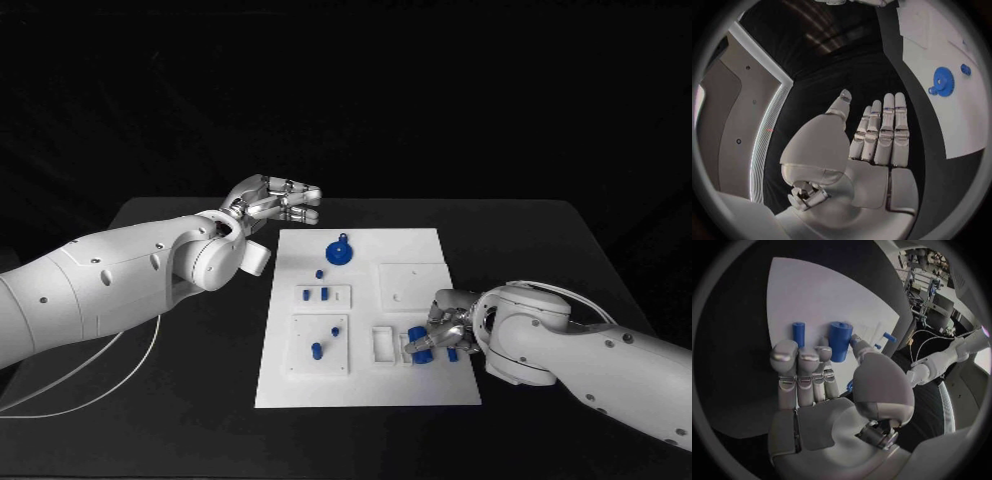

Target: Assemble the parts on the task board

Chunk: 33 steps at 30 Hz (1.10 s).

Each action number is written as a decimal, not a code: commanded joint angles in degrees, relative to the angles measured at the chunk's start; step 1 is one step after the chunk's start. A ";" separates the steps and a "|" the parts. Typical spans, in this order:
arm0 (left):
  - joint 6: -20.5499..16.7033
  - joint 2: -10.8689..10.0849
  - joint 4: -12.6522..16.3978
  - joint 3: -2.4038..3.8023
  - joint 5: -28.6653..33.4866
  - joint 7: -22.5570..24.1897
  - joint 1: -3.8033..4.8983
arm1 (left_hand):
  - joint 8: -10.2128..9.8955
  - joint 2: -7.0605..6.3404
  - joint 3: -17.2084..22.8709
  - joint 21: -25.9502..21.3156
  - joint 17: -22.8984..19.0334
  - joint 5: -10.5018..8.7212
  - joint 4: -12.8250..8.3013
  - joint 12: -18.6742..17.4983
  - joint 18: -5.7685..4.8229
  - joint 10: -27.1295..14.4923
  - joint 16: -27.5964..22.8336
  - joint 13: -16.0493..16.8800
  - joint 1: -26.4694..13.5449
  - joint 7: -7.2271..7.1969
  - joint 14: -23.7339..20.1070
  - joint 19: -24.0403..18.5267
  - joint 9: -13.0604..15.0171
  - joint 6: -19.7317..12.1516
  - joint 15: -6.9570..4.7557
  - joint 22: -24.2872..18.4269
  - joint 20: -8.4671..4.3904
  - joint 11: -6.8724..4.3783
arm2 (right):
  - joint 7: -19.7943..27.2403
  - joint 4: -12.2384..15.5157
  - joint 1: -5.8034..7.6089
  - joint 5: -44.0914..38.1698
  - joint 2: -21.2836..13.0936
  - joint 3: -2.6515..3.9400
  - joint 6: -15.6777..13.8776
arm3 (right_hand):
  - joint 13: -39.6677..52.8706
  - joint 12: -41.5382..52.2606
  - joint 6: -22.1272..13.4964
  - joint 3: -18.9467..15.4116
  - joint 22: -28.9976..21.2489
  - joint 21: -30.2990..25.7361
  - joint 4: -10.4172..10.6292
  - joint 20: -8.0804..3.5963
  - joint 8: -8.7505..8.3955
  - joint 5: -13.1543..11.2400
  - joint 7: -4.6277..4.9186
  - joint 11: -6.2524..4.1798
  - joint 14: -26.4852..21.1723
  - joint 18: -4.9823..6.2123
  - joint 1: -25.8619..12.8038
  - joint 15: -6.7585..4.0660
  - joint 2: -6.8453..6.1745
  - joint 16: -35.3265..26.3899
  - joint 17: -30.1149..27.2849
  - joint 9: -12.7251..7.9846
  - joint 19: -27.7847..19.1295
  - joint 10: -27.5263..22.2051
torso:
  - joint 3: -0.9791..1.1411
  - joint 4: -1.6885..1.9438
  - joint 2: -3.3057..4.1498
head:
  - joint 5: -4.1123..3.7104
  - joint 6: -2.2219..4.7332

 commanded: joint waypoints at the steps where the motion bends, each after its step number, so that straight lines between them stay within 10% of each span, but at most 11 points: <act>1: 1.01 0.12 0.16 0.05 -0.36 0.13 0.00 | 0.13 0.35 -0.27 -0.25 -0.06 0.23 -0.05 0.06 -0.27 -0.26 -0.30 -0.03 0.05 0.02 -0.26 0.36 -0.09 -0.23 -0.03 -0.06 0.18 -0.01 | 0.10 -0.37 -0.98 -1.20 0.41 -1.10 0.76 | -0.11 -0.33 -1.48 2.55 6.16 0.19 -3.68 0.37 -0.36 1.27 1.02 -0.06 0.48 0.08 1.54 0.11 0.31 0.15 0.49 -40.62 1.05 -0.52 | -0.03 -0.08 -0.01 | 0.02 -0.01; 12: 1.21 0.13 0.20 0.05 -0.56 -0.08 0.01 | 0.12 0.27 -0.27 -0.26 -0.05 0.21 -0.06 0.05 -0.25 -0.34 -0.30 -0.03 0.08 0.05 -0.31 0.33 -0.09 -0.49 -0.01 -0.16 0.20 0.03 | -0.02 -0.16 -0.96 -3.43 0.41 -2.08 -1.81 | -0.20 -0.18 -0.27 4.79 6.24 0.66 -7.22 0.26 -0.38 5.93 0.91 -0.32 0.54 0.00 2.65 -0.03 1.31 0.23 2.17 -40.93 0.96 -0.72 | 0.11 -0.13 0.04 | 0.01 0.03; 33: 1.90 0.25 0.09 0.04 -0.69 -0.58 0.01 | 0.12 0.38 -0.27 -0.23 -0.05 0.21 0.22 0.06 -0.25 -0.40 -0.30 -0.03 -0.06 0.07 -0.37 0.31 -0.10 -0.61 0.01 -0.31 0.23 0.04 | -0.09 0.89 -0.78 5.31 -0.62 -1.81 -9.55 | -0.19 -0.16 3.13 8.43 6.20 0.92 -6.03 -0.19 -0.36 9.63 -0.24 -1.00 0.78 -0.20 -0.40 -0.50 2.96 -0.82 2.43 -40.73 0.96 -0.74 | 0.00 -0.17 -0.04 | 0.07 0.51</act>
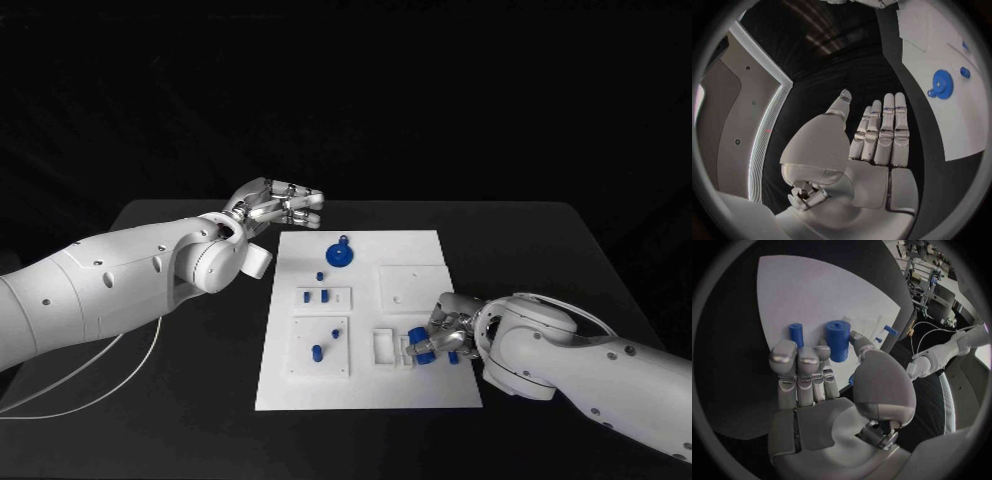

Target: Assemble the parts on the task board

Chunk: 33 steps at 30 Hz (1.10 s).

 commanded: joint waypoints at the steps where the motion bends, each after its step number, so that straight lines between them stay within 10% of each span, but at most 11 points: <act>1: 1.22 0.17 0.10 0.04 -0.20 0.02 0.01 | 0.12 0.38 -0.27 -0.23 -0.05 0.22 0.22 0.06 -0.25 -0.40 -0.31 -0.03 -0.07 -0.13 -0.37 0.31 -0.05 -0.40 0.01 -0.06 0.23 0.04 | 0.11 -0.11 -0.34 4.27 0.23 -0.25 -1.84 | 0.02 0.16 0.75 7.37 6.22 0.05 -7.16 -0.21 0.45 -0.72 -0.25 -0.80 -0.10 0.14 0.73 -0.54 1.64 -0.29 -0.17 -51.11 0.96 -0.28 | -0.06 -0.04 -0.03 | -0.05 0.14; 33: 2.15 0.16 0.10 0.03 -0.75 -0.84 0.02 | 0.10 0.45 -0.20 -0.24 -0.09 0.33 0.25 0.06 -0.25 -0.48 -0.32 -0.03 0.03 -0.12 -0.51 0.23 -0.06 -0.64 0.06 -0.19 0.26 0.07 | -0.66 4.01 0.78 10.37 -0.53 1.24 -1.21 | -0.53 -0.55 2.03 7.77 6.10 -0.58 -9.28 -0.40 0.42 1.41 -0.58 -1.00 -0.06 -0.07 -0.08 -0.68 2.51 -0.93 -0.34 -51.09 0.71 -0.54 | -0.12 0.10 -0.02 | -0.03 0.03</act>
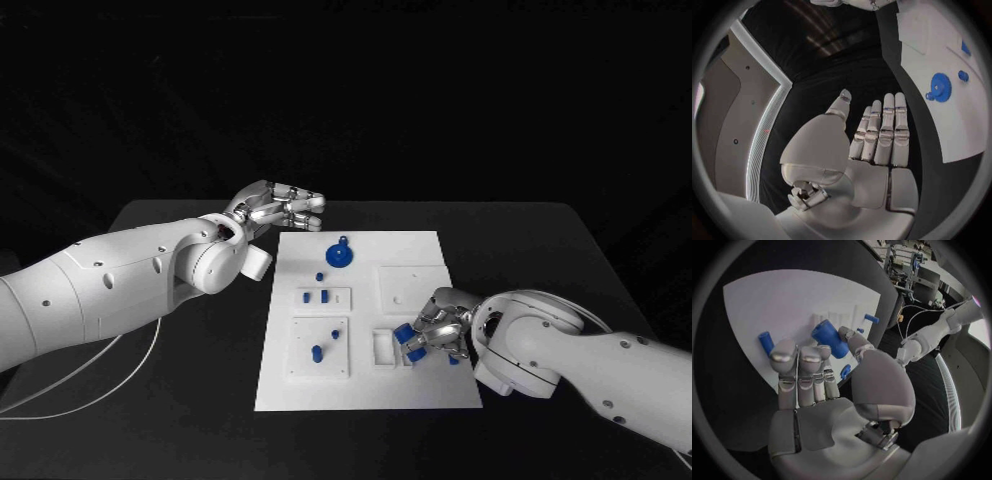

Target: Assemble the parts on the task board

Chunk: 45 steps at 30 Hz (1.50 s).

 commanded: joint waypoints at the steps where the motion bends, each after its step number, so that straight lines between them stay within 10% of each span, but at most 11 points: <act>1: 1.05 0.08 0.13 0.04 -0.36 0.07 0.02 | 0.10 0.45 -0.05 -0.24 -0.09 0.33 0.09 0.06 -0.25 -0.48 -0.32 -0.03 0.03 0.08 -0.51 0.23 -0.07 -0.43 0.06 -0.06 0.26 0.07 | -0.75 0.31 0.03 0.98 0.34 0.00 2.64 | -0.04 -0.16 0.51 -0.06 6.07 -0.13 0.02 -0.40 0.50 -0.19 -0.15 0.01 0.02 -0.10 -0.42 -0.21 0.54 -0.22 0.03 0.24 0.70 0.07 | -0.04 0.06 -0.03 | 0.01 -0.02; 22: 1.41 0.32 0.11 0.04 -0.99 -0.20 0.03 | 0.11 0.44 -0.04 -0.22 -0.11 0.31 0.12 0.05 -0.23 -0.54 -0.31 -0.03 0.08 0.11 -0.59 0.19 -0.07 -0.44 0.08 -0.18 0.30 0.09 | -1.17 -2.54 0.90 -2.70 3.93 -0.61 5.94 | -0.21 -0.13 0.52 -0.60 6.02 -0.41 3.66 -0.42 0.49 -1.33 -0.37 -0.02 0.07 -0.21 -1.54 -0.20 0.59 -0.14 0.38 0.21 0.64 0.02 | 0.05 0.03 0.01 | 0.21 0.34; 28: 1.49 0.38 0.08 0.04 -1.00 -0.21 0.03 | 0.11 0.44 -0.04 -0.22 -0.11 0.31 0.12 0.05 -0.23 -0.54 -0.31 -0.03 0.08 0.11 -0.59 0.19 -0.07 -0.44 0.08 -0.18 0.30 0.09 | -1.09 -3.36 0.98 -2.29 5.00 -0.95 6.89 | -0.01 0.33 0.49 1.30 6.03 -0.39 7.26 -0.42 0.50 -6.84 -0.48 0.01 0.12 -0.25 -4.53 -0.18 0.11 -0.01 0.56 0.32 0.72 0.37 | 0.09 0.06 0.09 | 0.35 0.35; 33: 1.68 0.49 0.04 0.04 -1.01 -0.28 0.03 | 0.11 0.44 -0.04 -0.22 -0.11 0.31 0.12 0.05 -0.23 -0.54 -0.31 -0.03 0.08 0.11 -0.59 0.19 -0.07 -0.44 0.08 -0.18 0.30 0.09 | -0.79 -3.51 1.00 -1.33 5.52 -1.15 7.53 | -0.15 0.39 0.85 2.15 6.04 -0.41 11.87 -0.32 0.52 -17.85 -0.51 0.17 0.13 -0.23 -6.33 -0.08 -1.16 0.17 0.76 0.76 0.75 0.68 | 0.09 0.06 0.09 | 0.56 0.47; 45: 2.00 0.58 0.03 0.04 -1.05 -0.48 0.03 | 0.09 0.38 -0.11 -0.22 -0.11 0.31 0.20 0.06 -0.24 -0.56 -0.32 -0.03 -0.05 0.13 -0.61 0.18 -0.08 -0.71 0.10 -0.22 0.31 0.11 | -0.99 -3.62 1.00 -0.88 5.44 -1.27 9.54 | -0.37 0.23 1.03 2.04 6.04 -0.47 12.82 -0.32 0.53 -17.86 -0.57 0.15 0.14 -0.25 -6.18 -0.09 -1.45 0.21 0.85 1.12 0.72 0.67 | 0.15 -0.06 0.06 | 0.70 0.08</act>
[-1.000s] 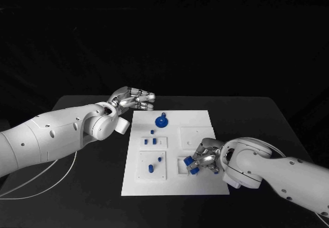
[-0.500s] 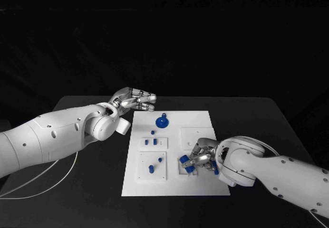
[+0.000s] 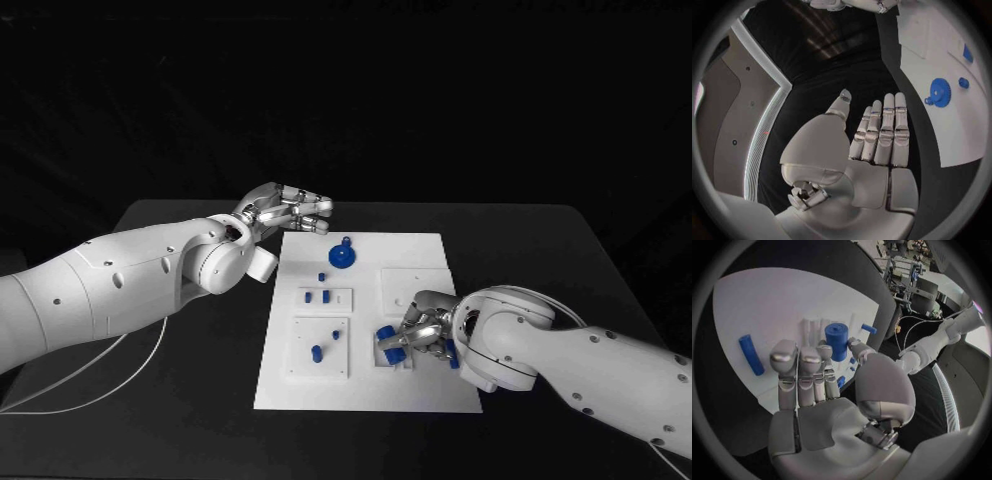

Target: Assemble the parts on the task board

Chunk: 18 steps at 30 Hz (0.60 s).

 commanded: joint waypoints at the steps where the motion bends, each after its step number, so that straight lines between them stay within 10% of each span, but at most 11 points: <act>1: 1.03 0.11 0.10 0.04 -0.17 0.18 0.03 | 0.09 0.38 -0.11 -0.22 -0.07 0.31 0.21 0.06 -0.24 -0.35 -0.32 -0.03 -0.05 -0.07 -0.41 0.18 -0.09 -0.51 -0.10 -0.09 0.31 -0.10 | -1.17 0.05 -0.40 0.70 0.04 -0.36 3.34 | -0.06 0.00 0.27 0.05 6.06 -0.24 0.38 -0.32 -0.14 -0.15 0.28 -0.06 0.17 -0.24 -0.08 -0.13 -0.40 0.21 0.08 -0.07 0.72 0.46 | 0.05 -0.05 -0.01 | 0.05 -0.12; 18: 1.09 0.16 0.05 0.04 -0.19 0.10 0.03 | 0.10 0.42 -0.12 -0.21 -0.06 0.31 0.27 0.05 -0.23 -0.37 -0.31 -0.03 -0.03 -0.07 -0.44 0.17 -0.09 -0.46 -0.09 -0.15 0.32 -0.09 | -0.90 0.01 -0.40 0.70 0.14 -0.37 2.42 | -0.42 -0.30 0.14 -1.09 5.99 -0.52 3.06 -0.36 -0.13 -2.69 0.30 0.00 0.14 -0.16 -1.26 -0.14 -1.89 -0.01 0.05 0.22 0.68 0.40 | -0.02 0.04 0.01 | 0.19 -0.34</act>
